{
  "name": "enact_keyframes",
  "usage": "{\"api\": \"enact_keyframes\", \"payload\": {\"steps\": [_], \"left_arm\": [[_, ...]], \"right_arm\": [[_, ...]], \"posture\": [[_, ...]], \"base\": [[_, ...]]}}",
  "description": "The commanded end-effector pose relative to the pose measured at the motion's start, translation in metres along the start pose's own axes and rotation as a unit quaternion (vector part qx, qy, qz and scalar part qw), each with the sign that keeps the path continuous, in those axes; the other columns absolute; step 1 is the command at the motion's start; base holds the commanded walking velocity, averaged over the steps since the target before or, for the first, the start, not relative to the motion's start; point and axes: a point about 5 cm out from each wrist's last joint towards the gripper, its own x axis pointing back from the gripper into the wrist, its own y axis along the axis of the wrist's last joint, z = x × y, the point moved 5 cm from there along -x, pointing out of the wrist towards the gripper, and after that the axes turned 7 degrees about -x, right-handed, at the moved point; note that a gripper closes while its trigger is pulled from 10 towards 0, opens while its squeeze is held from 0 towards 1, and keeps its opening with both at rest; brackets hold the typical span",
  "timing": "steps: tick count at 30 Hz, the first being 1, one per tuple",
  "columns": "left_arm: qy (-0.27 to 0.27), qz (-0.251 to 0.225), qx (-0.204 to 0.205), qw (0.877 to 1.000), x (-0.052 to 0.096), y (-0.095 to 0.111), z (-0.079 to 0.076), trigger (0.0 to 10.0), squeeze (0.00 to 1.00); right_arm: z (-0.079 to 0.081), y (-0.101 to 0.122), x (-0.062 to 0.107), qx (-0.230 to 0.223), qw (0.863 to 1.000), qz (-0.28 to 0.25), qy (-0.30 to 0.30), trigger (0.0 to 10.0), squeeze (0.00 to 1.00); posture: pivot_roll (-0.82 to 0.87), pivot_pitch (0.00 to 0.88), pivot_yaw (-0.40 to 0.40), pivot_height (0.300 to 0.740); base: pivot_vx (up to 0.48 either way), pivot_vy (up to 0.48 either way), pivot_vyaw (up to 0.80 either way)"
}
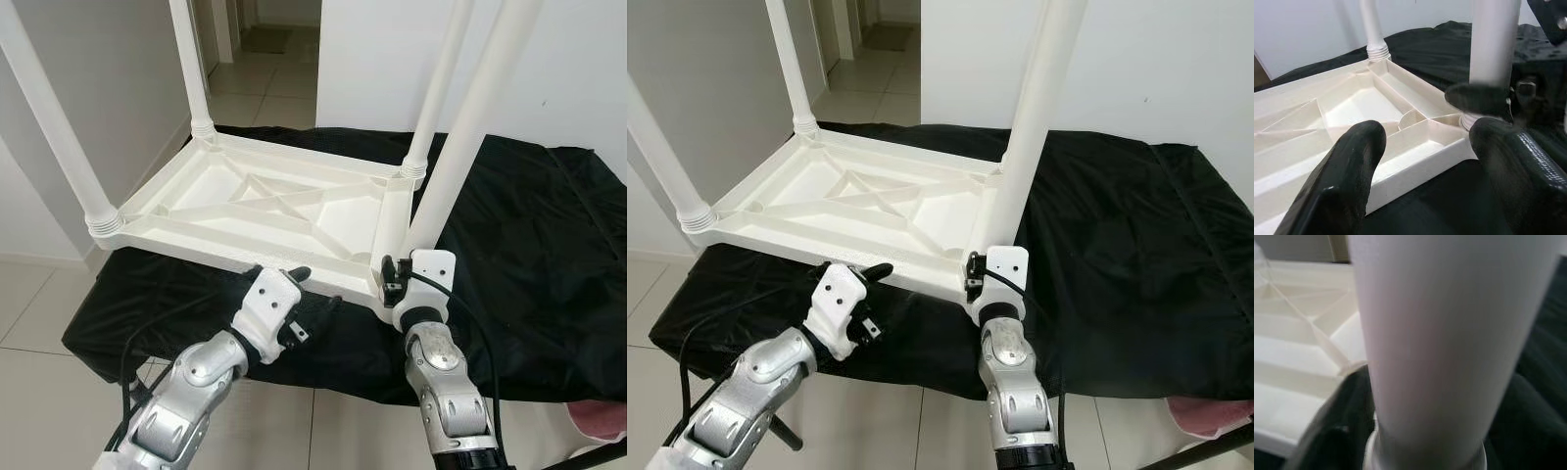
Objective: Building children table
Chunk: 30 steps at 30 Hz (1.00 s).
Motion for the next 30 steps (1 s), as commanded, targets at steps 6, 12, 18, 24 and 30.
{"api": "enact_keyframes", "payload": {"steps": [6,12,18,24,30], "left_arm": [[-0.028,0.007,0.007,1.0,0.0,-0.005,-0.006,10.0,0.0],[-0.044,0.012,0.017,0.999,0.003,-0.009,-0.017,10.0,0.0],[-0.075,0.027,0.024,0.997,0.007,-0.014,-0.031,10.0,0.0],[-0.085,0.032,0.026,0.995,0.008,-0.017,-0.037,10.0,0.0],[-0.086,0.038,0.023,0.995,0.008,-0.02,-0.035,10.0,0.0]], "right_arm": [[0.004,0.008,-0.003,-0.018,0.999,-0.009,0.034,10.0,1.0],[-0.001,0.013,-0.01,0.017,0.993,-0.011,0.119,10.0,0.0],[0.003,0.016,-0.013,0.022,0.981,-0.007,0.193,10.0,0.0],[0.005,0.015,-0.015,0.029,0.974,-0.002,0.226,10.0,0.0],[0.006,0.006,-0.013,0.063,0.947,0.025,0.314,8.9,0.0]], "posture": [[-0.02,0.016,0.017,0.74],[-0.02,0.012,0.006,0.74],[-0.01,0.012,-0.001,0.74],[-0.01,0.012,-0.001,0.74],[-0.01,0.012,0.001,0.74]], "base": [[0.0,0.0,0.0],[0.0,0.0,0.0],[0.0,0.0,0.0],[0.0,0.0,0.0],[0.0,0.0,0.0]]}}
